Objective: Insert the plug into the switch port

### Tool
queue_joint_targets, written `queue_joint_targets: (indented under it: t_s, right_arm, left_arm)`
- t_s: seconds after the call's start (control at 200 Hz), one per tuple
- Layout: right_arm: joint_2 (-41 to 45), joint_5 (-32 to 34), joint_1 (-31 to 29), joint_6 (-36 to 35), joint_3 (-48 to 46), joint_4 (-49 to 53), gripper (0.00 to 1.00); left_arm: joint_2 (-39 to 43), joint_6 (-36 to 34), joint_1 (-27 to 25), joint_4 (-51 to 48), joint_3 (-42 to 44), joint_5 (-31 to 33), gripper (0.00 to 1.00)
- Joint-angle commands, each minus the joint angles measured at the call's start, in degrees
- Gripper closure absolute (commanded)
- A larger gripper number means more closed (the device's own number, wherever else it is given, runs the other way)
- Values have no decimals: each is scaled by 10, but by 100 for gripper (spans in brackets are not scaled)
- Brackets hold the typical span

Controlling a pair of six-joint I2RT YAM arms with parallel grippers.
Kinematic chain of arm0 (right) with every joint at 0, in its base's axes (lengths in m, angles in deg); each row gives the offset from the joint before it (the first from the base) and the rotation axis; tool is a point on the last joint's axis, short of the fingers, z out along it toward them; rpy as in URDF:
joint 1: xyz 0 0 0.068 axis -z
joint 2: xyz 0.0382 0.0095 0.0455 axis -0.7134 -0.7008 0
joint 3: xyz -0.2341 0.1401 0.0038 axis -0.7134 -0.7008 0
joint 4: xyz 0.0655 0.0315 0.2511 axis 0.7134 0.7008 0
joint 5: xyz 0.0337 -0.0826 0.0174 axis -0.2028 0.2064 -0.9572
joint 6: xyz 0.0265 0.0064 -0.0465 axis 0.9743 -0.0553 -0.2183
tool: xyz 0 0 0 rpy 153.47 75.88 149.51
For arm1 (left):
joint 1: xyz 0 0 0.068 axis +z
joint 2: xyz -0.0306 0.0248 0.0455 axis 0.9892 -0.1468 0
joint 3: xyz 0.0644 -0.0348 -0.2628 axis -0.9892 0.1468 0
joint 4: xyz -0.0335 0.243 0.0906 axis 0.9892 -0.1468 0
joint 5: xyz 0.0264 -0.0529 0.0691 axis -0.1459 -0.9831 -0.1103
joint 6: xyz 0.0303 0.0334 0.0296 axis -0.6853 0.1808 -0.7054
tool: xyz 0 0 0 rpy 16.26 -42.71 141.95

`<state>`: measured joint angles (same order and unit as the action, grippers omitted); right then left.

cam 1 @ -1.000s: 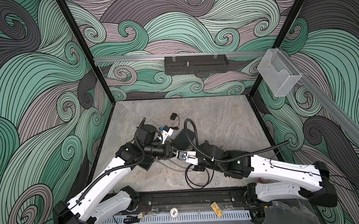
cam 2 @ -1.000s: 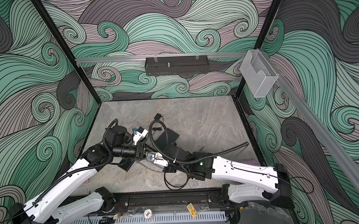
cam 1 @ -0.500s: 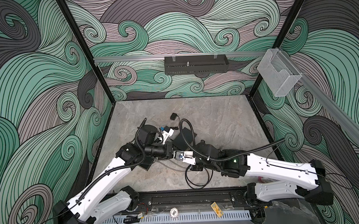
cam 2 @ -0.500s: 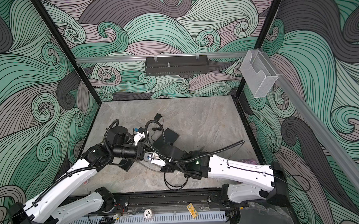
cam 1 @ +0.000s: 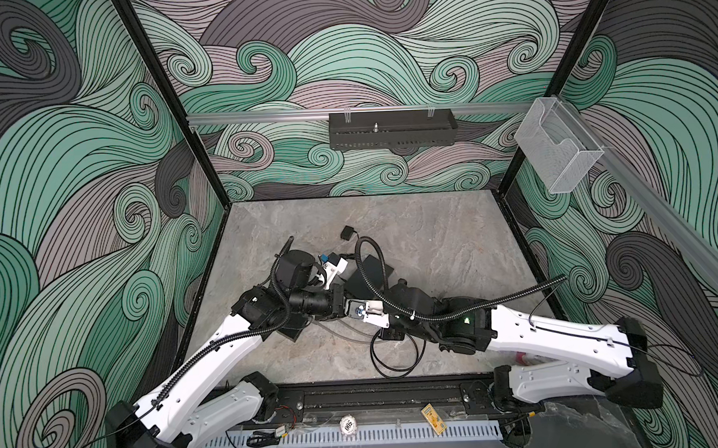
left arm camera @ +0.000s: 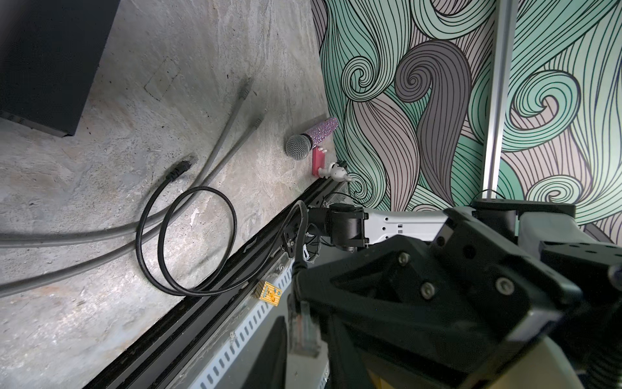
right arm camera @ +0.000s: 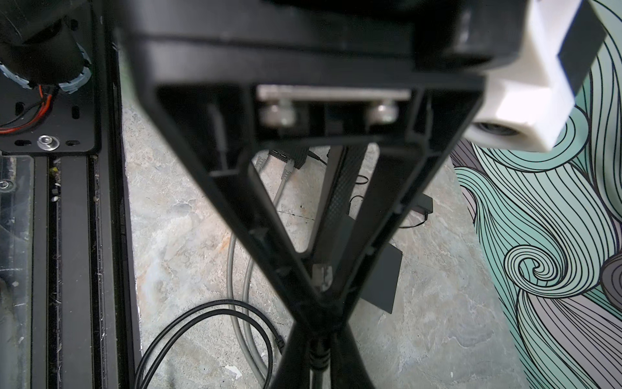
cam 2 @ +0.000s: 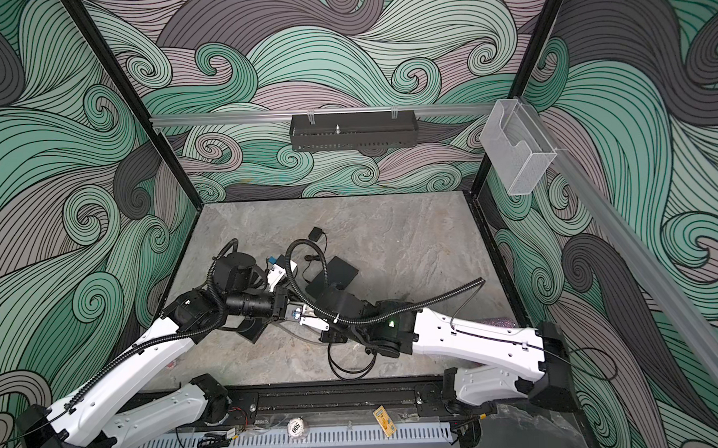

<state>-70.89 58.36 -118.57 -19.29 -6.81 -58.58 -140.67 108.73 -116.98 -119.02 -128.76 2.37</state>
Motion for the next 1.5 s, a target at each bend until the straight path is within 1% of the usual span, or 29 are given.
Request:
queue_joint_targets:
  t_s: [0.0,0.035,0.095,0.21,0.24,0.25,0.255,0.29,0.335,0.385,0.425,0.515,0.57,0.65,0.771,0.841,0.891,0.936,1.016,1.091,1.236,1.361,1.496]
  right_arm:
    - [-3,5,-2,7,18,1,93]
    - [-3,3,-3,6,18,2,93]
    - [-4,3,-2,8,19,1,93]
    - [-3,5,-2,9,19,1,92]
    - [-2,5,-2,9,18,2,88]
    - [-2,5,-2,9,18,2,84]
    - [-2,6,-2,9,18,2,84]
    - [0,5,-2,8,16,1,72]
    - [6,2,-2,6,12,1,65]
    - [17,-10,-2,2,6,5,61]
    - [31,-30,-2,-3,-1,13,59]
    - [83,-83,-1,-11,-36,20,54]
    - [117,-115,8,-1,-55,22,51]
    - [154,-184,49,36,-58,44,51]
    - [182,-308,117,80,-56,81,52]
    - [186,-371,131,91,-53,96,52]
    - [184,-401,131,95,-49,104,52]
    - [179,-418,131,99,-44,111,52]
    - [165,-436,132,111,-35,113,53]
    - [149,-449,132,115,-25,112,53]
    - [135,-405,132,114,-18,104,58]
    - [131,-383,133,110,-17,92,63]
    - [134,-371,133,111,-21,68,64]
  left_arm:
    - [8,-6,-5,-7,-15,-4,80]
    - [8,-6,-5,-7,-14,-3,81]
    - [9,-6,-4,-6,-13,-5,87]
    - [10,-8,-5,-6,-13,-6,88]
    - [10,-11,-4,-6,-13,-5,88]
    - [10,-12,-4,-7,-13,-5,88]
    - [10,-14,-5,-7,-14,-5,88]
    - [10,-20,-4,-11,-15,-3,88]
    - [9,-34,-5,-15,-18,-1,88]
    - [10,-63,-4,-14,-19,-1,88]
    - [12,-101,-5,-13,-21,0,88]
    - [12,-218,-4,-30,-38,-12,88]
    - [11,-283,-4,-49,-51,-12,89]
    - [6,-368,-5,-72,-69,-13,94]
    - [6,-476,-5,-77,-78,-32,96]
    - [18,-535,-4,-61,-67,-53,96]
    - [31,-579,-5,-44,-51,-79,96]
    - [47,-596,-5,-17,-34,-86,96]
    - [70,-603,-6,29,-8,-85,97]
    - [77,-613,-6,46,2,-87,99]
    - [68,-625,-8,43,-1,-102,100]
    - [56,-625,-9,45,-4,-128,100]
    - [46,-628,-13,49,-1,-146,100]
